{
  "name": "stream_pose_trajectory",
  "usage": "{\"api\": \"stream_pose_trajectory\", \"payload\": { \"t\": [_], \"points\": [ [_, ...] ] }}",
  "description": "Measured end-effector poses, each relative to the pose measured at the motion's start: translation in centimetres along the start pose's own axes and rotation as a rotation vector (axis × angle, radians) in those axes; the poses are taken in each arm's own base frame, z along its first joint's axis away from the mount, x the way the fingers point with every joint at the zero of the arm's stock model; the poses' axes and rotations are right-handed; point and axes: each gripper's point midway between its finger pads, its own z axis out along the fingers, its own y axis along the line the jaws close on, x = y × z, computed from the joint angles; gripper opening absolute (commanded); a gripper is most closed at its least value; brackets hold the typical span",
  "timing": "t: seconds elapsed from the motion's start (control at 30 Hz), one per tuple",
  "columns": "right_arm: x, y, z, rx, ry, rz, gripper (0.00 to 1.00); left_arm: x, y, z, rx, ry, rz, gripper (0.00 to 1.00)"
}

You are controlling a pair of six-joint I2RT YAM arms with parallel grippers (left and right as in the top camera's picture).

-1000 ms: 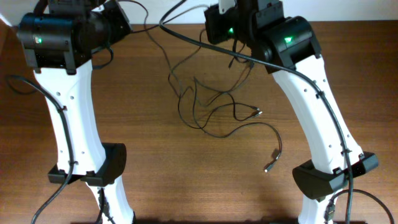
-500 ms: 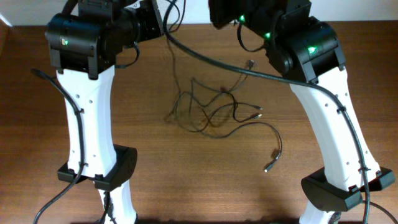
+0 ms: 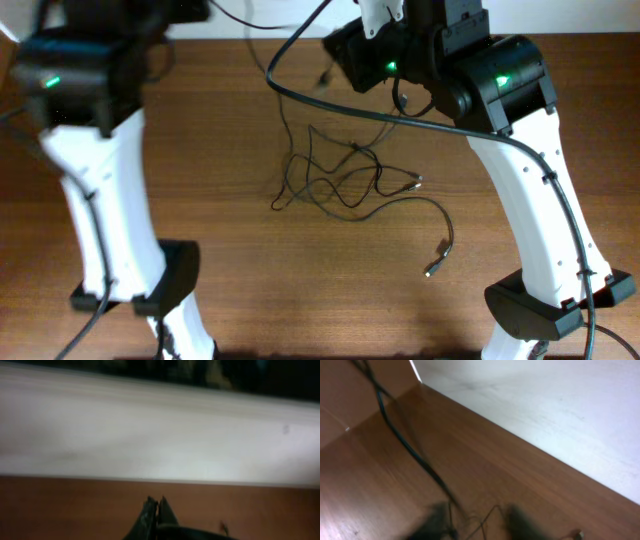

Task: Untangle cables

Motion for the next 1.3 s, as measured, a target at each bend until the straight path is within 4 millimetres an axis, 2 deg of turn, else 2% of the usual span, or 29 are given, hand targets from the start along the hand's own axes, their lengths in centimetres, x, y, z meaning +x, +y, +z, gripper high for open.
{"api": "stream_pose_trajectory", "payload": {
  "t": [0.03,0.07,0.13,0.17,0.2,0.23,0.3,0.4,0.5,0.6,0.7,0.77,0.8,0.87,0.97,1.03,1.07,1.17,1.23,1.3],
  "points": [
    [0.4,-0.2,0.0,0.011,0.014,0.010,0.99,-1.7,1.2,-1.7,-0.028,-0.063,-0.004,0.00],
    [0.9,-0.5,0.0,0.032,0.034,0.030,0.99,-4.2,2.5,-5.1,-0.068,-0.167,-0.007,0.00],
    [2.3,-1.1,-0.1,0.060,0.091,0.073,0.99,-8.1,3.8,-10.2,-0.121,-0.346,-0.008,0.00],
    [2.8,-1.3,-0.1,0.068,0.109,0.089,0.99,-9.2,4.0,-11.6,-0.131,-0.398,-0.008,0.00],
    [3.8,-2.0,0.1,0.084,0.149,0.118,0.99,-12.0,4.8,-14.7,-0.160,-0.536,-0.007,0.00],
    [4.4,-2.4,0.3,0.095,0.174,0.134,0.99,-13.4,5.2,-16.6,-0.182,-0.613,-0.008,0.00],
    [5.8,-2.9,1.4,0.104,0.225,0.155,0.99,-16.2,4.8,-19.3,-0.171,-0.763,0.002,0.00],
    [7.8,-3.4,3.4,0.104,0.299,0.173,0.99,-18.6,4.4,-21.6,-0.170,-0.903,0.004,0.00],
    [8.9,-3.6,4.8,0.100,0.339,0.186,0.99,-20.0,5.2,-24.2,-0.241,-1.019,-0.014,0.00],
    [9.6,-2.7,5.7,0.037,0.366,0.208,0.99,-19.8,5.9,-25.0,-0.295,-1.017,-0.015,0.00],
    [11.7,-1.6,7.6,-0.046,0.442,0.247,0.99,-18.3,6.4,-23.9,-0.321,-0.927,-0.014,0.00],
    [13.3,-1.7,9.1,-0.072,0.491,0.273,0.99,-16.3,6.6,-21.8,-0.318,-0.797,0.000,0.00],
    [13.8,-2.0,9.6,-0.076,0.503,0.284,0.99,-14.1,6.5,-19.7,-0.293,-0.671,0.016,0.00],
    [13.8,-3.0,9.3,-0.072,0.500,0.308,0.99,-9.7,6.2,-15.6,-0.230,-0.439,0.031,0.00],
    [15.3,-5.5,7.7,-0.040,0.557,0.382,0.99,0.9,7.9,-9.5,-0.245,0.030,-0.006,0.00],
    [15.6,-7.2,7.1,-0.018,0.558,0.416,0.99,7.3,9.6,-4.9,-0.271,0.306,-0.033,0.00],
    [15.7,-7.9,6.9,-0.008,0.556,0.428,0.99,11.6,10.6,-2.5,-0.286,0.476,-0.050,0.00],
    [15.9,-8.5,6.5,-0.003,0.558,0.445,0.99,19.4,12.2,2.1,-0.300,0.720,-0.088,0.00],
    [15.9,-8.5,6.4,-0.003,0.558,0.447,0.99,22.5,12.3,3.4,-0.294,0.794,-0.093,0.05],
    [15.9,-8.6,6.3,-0.001,0.558,0.450,0.99,27.5,11.2,4.8,-0.258,0.910,-0.062,0.03]
  ]
}}
